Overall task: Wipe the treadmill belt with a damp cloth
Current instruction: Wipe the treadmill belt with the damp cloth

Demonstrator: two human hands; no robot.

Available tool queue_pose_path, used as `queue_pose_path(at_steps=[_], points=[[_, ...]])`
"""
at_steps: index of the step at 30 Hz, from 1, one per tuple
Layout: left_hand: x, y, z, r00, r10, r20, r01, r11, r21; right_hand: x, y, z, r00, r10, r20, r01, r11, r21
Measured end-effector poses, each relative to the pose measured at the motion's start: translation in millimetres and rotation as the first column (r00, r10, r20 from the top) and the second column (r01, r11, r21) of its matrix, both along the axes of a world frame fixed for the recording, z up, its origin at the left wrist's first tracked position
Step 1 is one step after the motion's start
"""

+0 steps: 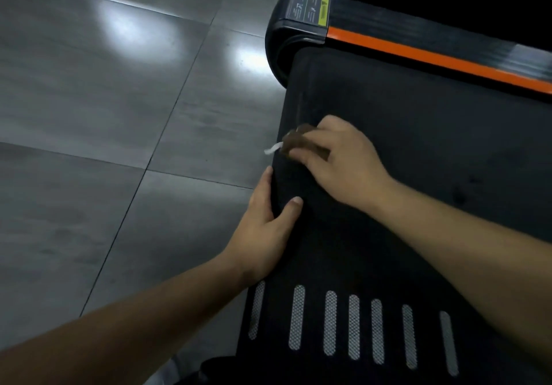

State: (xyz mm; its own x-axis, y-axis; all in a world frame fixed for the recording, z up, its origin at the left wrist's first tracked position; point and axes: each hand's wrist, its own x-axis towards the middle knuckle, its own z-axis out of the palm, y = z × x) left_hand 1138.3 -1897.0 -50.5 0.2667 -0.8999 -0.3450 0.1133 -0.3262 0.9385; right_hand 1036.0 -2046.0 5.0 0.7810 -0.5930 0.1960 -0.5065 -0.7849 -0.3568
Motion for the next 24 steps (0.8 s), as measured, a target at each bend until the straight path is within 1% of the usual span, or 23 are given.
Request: queue_pose_path(at_steps=[1, 2, 3, 5, 6, 7, 9, 10, 11, 12, 13, 14, 15, 17, 18, 20, 22, 23, 24], points=[[-0.7, 0.5, 0.1, 1.000, 0.002, -0.011, -0.002, 1.000, -0.003, -0.1, -9.5, 3.0, 1.000, 0.009, -0.021, -0.009, 1.000, -0.026], [-1.0, 0.5, 0.5, 1.000, 0.013, -0.015, -0.013, 1.000, -0.011, 3.3, -25.6, 5.4, 0.999, -0.032, -0.022, 0.031, 0.997, -0.066], [-0.8, 0.9, -0.4, 0.999, 0.027, -0.021, -0.028, 0.999, -0.022, 7.3, -44.5, 6.6, 0.993, -0.117, -0.008, 0.115, 0.989, -0.092], [-0.6, 2.3, -1.0, 0.997, 0.039, -0.061, -0.041, 0.999, -0.034, 12.8, -65.4, 5.8, 0.955, -0.295, 0.038, 0.297, 0.952, -0.079], [-0.7, 3.2, -0.3, 0.996, 0.034, -0.085, -0.037, 0.999, -0.038, 13.7, -60.1, 2.8, 0.944, -0.328, 0.048, 0.330, 0.942, -0.062], [-0.8, 5.0, 1.1, 0.995, 0.031, -0.097, -0.035, 0.998, -0.042, 13.4, -46.2, -1.2, 0.954, -0.295, 0.048, 0.298, 0.952, -0.066], [0.5, 8.6, 1.9, 0.995, 0.017, -0.097, -0.022, 0.999, -0.049, 6.7, -4.5, -4.9, 0.993, -0.110, 0.035, 0.112, 0.992, -0.053], [0.5, 10.1, 2.2, 0.994, 0.006, -0.110, -0.012, 0.999, -0.052, 1.1, 12.9, -2.7, 0.999, -0.022, 0.024, 0.023, 1.000, -0.012], [0.5, 11.2, 2.2, 0.992, 0.001, -0.128, -0.008, 0.998, -0.054, -1.9, 17.0, 0.9, 0.999, 0.043, -0.010, -0.043, 0.999, 0.005], [1.0, 11.9, 1.1, 0.990, 0.000, -0.138, -0.008, 0.998, -0.055, 1.2, 8.6, 5.0, 0.996, 0.082, -0.044, -0.083, 0.996, -0.018], [1.7, 11.7, -0.3, 0.990, -0.002, -0.142, -0.006, 0.998, -0.057, 9.8, -9.2, 7.0, 0.994, 0.089, -0.065, -0.094, 0.993, -0.074], [2.5, 10.7, -2.6, 0.989, -0.002, -0.146, -0.006, 0.998, -0.058, 22.7, -33.7, 8.3, 0.997, 0.044, -0.066, -0.051, 0.992, -0.115], [3.3, 8.7, -5.2, 0.989, -0.004, -0.149, -0.006, 0.998, -0.060, 36.4, -60.0, 10.1, 0.997, -0.045, -0.057, 0.037, 0.991, -0.129], [6.7, 0.6, -7.1, 0.989, -0.006, -0.150, -0.005, 0.997, -0.072, 58.9, -95.0, 10.7, 0.980, -0.197, -0.022, 0.194, 0.975, -0.109], [9.1, -5.5, -7.1, 0.989, 0.003, -0.148, -0.013, 0.998, -0.065, 65.0, -96.9, 6.7, 0.975, -0.220, -0.021, 0.216, 0.971, -0.105], [13.0, -20.3, -8.3, 0.991, 0.024, -0.132, -0.031, 0.998, -0.052, 62.0, -78.8, -2.1, 0.992, -0.117, -0.049, 0.110, 0.985, -0.134], [15.3, -32.5, -7.8, 0.993, 0.024, -0.115, -0.030, 0.998, -0.047, 49.8, -55.2, -2.2, 0.995, 0.033, -0.092, -0.040, 0.996, -0.075], [15.1, -36.3, -8.3, 0.992, 0.033, -0.120, -0.038, 0.998, -0.043, 48.6, -56.4, 2.8, 0.988, 0.075, -0.137, -0.083, 0.995, -0.055], [14.7, -37.6, -9.2, 0.990, 0.043, -0.131, -0.049, 0.998, -0.043, 53.5, -69.3, 7.0, 0.981, 0.084, -0.176, -0.100, 0.991, -0.084]])
